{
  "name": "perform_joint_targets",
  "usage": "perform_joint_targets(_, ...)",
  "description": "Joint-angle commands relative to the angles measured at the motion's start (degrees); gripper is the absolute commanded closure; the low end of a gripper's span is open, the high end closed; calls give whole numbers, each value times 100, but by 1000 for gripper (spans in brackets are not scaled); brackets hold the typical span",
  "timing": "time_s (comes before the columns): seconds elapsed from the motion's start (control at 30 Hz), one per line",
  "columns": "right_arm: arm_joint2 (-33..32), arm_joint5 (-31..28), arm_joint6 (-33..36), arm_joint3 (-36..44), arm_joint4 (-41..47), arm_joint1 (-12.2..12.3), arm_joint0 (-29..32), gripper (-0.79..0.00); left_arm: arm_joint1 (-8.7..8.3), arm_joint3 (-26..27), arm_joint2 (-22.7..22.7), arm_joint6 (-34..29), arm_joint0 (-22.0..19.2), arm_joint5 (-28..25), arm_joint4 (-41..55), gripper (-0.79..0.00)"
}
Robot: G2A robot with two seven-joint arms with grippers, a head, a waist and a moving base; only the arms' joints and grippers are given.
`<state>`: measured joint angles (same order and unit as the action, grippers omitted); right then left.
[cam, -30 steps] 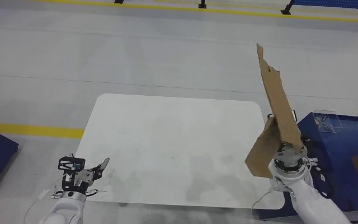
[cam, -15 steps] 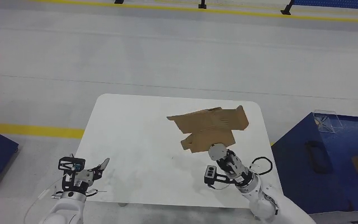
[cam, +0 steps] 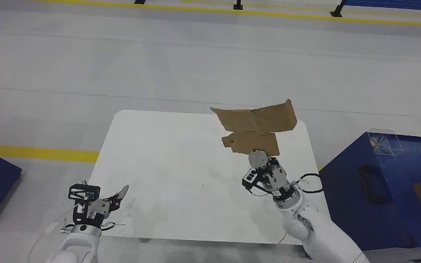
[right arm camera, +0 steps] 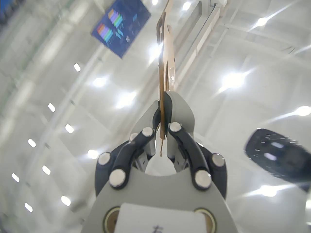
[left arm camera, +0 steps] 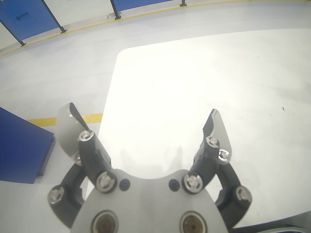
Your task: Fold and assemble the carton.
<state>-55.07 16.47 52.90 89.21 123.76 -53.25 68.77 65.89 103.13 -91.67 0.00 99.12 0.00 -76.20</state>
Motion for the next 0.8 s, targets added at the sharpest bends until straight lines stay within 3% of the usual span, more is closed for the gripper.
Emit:
perform_joint_targets(0.0, -263, -798, 722, -80, -911, 4, 9, 0, 0, 0, 0, 0, 0, 0, 0, -785)
perform_joint_targets(0.17, -753, -3010, 1410, -422, -3256, 25, -32, 0, 0, 0, 0, 0, 0, 0, 0, -785)
perform_joint_targets(0.37, -667, -4389, 1111, -837, -5204, -51, -14, 0, 0, 0, 0, 0, 0, 0, 0, -785)
perform_joint_targets(0.5, -501, -4799, 719, -1138, -6131, -134, -123, 0, 0, 0, 0, 0, 0, 0, 0, -785)
perform_joint_targets(0.73, -501, -4799, 719, -1138, -6131, -134, -123, 0, 11, 78, -33, -145, -32, 48, 178, -785)
perform_joint_targets(0.77, -436, -4525, 708, -1051, -5983, -153, -88, 0, 10, 141, -52, -255, -60, 37, 191, -785)
